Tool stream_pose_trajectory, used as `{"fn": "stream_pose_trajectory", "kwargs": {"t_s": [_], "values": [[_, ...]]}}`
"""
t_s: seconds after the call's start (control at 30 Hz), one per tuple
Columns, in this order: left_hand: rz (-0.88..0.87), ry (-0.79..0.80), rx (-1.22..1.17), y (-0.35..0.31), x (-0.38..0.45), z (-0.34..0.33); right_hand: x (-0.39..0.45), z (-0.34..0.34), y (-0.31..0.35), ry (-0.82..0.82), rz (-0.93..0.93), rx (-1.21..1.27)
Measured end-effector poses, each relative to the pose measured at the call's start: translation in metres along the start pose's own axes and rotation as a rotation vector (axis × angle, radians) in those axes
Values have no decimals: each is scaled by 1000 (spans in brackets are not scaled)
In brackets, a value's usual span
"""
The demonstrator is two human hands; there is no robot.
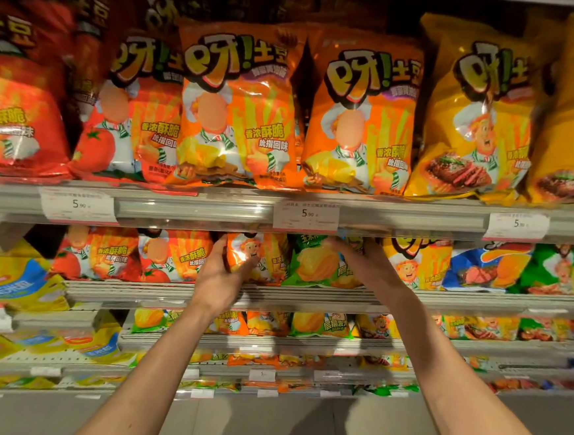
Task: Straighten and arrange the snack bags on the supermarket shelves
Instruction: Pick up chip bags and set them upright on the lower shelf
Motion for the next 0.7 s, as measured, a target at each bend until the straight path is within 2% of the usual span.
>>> {"fn": "stream_pose_trajectory", "kwargs": {"t_s": [0.13,0.27,0.43,0.53,0.7], "values": [[34,-49,77,-1,-1,1,1,4,7,-116,44,-26],[35,-32,71,-3,-2,0,-3,5,21,-240,104,6],[53,-23,108,-2,-2,3,-21,-4,23,-207,102,6],[8,-10,56,-5,-7,6,-38,-6,18,-172,24,33],[-86,-51,29,-7,-32,23,-74,-7,18,-231,-56,80]]}}
Point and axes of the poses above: each hand's wrist, its own x-axis towards the middle knuckle, its own z-axis out of the back of the hand, y = z × x, the point moved 5 cm from there along x, towards the middle knuckle, and after that the axes turned 14 degrees about z, right-handed, at the moved point
